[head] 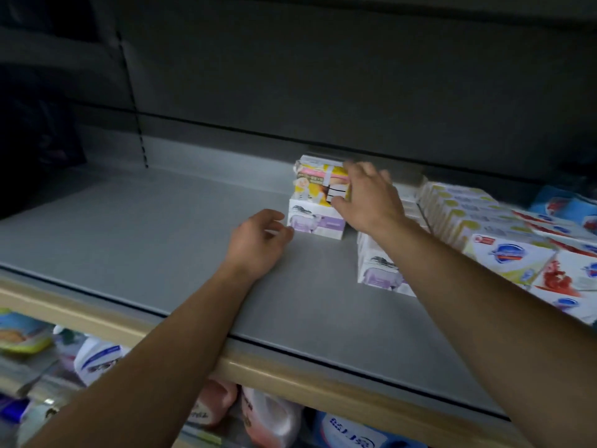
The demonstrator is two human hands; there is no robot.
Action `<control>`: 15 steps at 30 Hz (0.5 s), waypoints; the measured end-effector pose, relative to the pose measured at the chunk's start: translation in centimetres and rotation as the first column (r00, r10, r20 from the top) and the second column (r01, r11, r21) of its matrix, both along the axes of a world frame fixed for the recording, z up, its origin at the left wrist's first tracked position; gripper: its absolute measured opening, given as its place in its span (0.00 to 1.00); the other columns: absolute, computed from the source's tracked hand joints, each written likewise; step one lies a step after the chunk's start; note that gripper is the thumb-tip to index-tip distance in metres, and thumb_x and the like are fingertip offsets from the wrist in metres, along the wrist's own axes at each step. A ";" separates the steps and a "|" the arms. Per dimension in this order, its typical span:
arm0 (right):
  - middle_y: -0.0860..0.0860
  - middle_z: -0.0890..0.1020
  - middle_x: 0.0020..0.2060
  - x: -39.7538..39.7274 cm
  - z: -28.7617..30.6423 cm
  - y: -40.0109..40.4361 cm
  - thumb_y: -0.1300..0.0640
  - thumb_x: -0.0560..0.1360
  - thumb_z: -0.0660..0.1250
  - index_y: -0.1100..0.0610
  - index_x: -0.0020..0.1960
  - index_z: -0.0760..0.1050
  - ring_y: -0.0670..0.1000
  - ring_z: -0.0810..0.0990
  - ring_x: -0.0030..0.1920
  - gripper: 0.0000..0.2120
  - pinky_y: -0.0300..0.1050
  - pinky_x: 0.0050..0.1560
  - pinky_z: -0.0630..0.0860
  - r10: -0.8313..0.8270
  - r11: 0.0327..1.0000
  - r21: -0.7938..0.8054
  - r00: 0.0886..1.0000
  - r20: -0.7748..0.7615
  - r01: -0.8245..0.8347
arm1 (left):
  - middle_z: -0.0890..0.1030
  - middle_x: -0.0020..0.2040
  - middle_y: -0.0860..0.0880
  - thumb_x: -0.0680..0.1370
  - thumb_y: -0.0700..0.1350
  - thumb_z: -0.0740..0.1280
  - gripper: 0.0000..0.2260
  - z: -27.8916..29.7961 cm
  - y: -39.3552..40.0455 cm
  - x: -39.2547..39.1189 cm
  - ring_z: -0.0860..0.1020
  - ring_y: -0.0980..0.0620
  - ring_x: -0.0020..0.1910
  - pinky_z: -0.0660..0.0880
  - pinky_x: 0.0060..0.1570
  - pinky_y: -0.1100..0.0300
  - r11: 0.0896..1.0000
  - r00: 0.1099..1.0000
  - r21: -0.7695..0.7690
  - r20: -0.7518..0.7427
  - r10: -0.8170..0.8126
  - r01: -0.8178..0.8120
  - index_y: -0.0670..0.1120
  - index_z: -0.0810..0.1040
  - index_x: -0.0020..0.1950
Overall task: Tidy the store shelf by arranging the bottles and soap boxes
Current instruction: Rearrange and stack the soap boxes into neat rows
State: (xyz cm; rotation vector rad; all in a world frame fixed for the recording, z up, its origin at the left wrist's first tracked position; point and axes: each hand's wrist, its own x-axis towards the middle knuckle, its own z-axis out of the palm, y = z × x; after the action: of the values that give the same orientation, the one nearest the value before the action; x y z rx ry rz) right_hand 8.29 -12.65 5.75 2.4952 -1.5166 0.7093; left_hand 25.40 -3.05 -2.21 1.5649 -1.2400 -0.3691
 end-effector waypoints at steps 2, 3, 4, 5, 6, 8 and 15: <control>0.52 0.69 0.69 0.6 -0.1 -0.9 0.48 0.77 0.66 0.52 0.74 0.65 0.59 0.66 0.66 0.27 0.51 0.62 0.68 -0.039 0.998 -0.051 0.999 -0.007 0.038 | 0.83 0.51 0.49 0.76 0.47 0.69 0.13 0.0 -0.2 -0.2 0.82 0.50 0.48 0.76 0.54 0.57 1.000 1.000 -0.001 0.019 -0.016 0.016 0.47 0.78 0.60; 0.52 0.70 0.68 0.8 -0.4 -1.0 0.49 0.77 0.66 0.53 0.72 0.68 0.58 0.66 0.65 0.24 0.51 0.61 0.68 -0.045 0.994 -0.102 0.999 0.002 0.045 | 0.83 0.52 0.50 0.76 0.48 0.69 0.14 0.0 -0.3 -0.2 0.82 0.51 0.47 0.76 0.53 0.59 1.000 1.000 -0.010 0.023 -0.006 0.006 0.47 0.77 0.61; 0.52 0.72 0.65 0.8 -0.7 -0.8 0.50 0.77 0.67 0.54 0.69 0.70 0.58 0.67 0.64 0.22 0.51 0.60 0.67 -0.041 0.987 -0.155 0.999 0.014 0.042 | 0.82 0.53 0.50 0.76 0.49 0.69 0.16 0.1 -0.3 -0.2 0.82 0.51 0.46 0.75 0.52 0.61 1.000 1.000 -0.021 0.019 0.010 -0.009 0.48 0.76 0.62; 0.53 0.74 0.63 0.8 -1.0 -0.5 0.51 0.77 0.68 0.54 0.66 0.71 0.58 0.68 0.62 0.19 0.51 0.59 0.67 -0.021 0.980 -0.196 0.999 0.027 0.025 | 0.82 0.54 0.51 0.76 0.50 0.69 0.17 0.2 -0.4 -0.2 0.82 0.52 0.45 0.75 0.51 0.61 0.999 1.000 -0.034 0.014 0.027 -0.027 0.48 0.75 0.64; 0.53 0.75 0.61 0.9 -1.2 0.0 0.52 0.76 0.69 0.54 0.64 0.71 0.58 0.70 0.60 0.18 0.51 0.57 0.68 0.013 0.978 -0.209 0.999 0.046 -0.003 | 0.81 0.56 0.51 0.75 0.50 0.70 0.19 0.2 -0.4 -0.3 0.81 0.52 0.45 0.75 0.52 0.61 0.998 0.999 -0.049 0.015 0.043 -0.042 0.49 0.74 0.65; 0.54 0.78 0.58 0.9 -1.3 1.5 0.55 0.76 0.69 0.54 0.62 0.71 0.59 0.73 0.57 0.16 0.51 0.52 0.71 0.096 0.982 -0.170 0.990 0.103 -0.078 | 0.78 0.59 0.52 0.75 0.51 0.71 0.24 0.4 -0.3 -0.5 0.80 0.51 0.47 0.75 0.52 0.60 0.994 0.999 -0.094 0.004 0.047 -0.046 0.50 0.70 0.70; 0.53 0.77 0.62 -0.7 -2.5 7.4 0.58 0.75 0.68 0.54 0.66 0.70 0.57 0.76 0.59 0.20 0.48 0.55 0.72 0.261 0.964 -0.015 0.933 0.250 -0.265 | 0.82 0.41 0.57 0.72 0.44 0.75 0.11 1.1 1.3 -0.6 0.79 0.63 0.38 0.76 0.42 0.63 0.955 0.976 -0.233 -0.074 -0.205 0.183 0.49 0.78 0.51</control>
State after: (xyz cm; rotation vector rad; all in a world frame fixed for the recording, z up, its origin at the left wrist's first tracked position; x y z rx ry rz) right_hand 7.54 -5.26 3.21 2.7410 -1.2693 1.0931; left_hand 24.77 -1.74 -1.12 1.2229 -1.3150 -0.4110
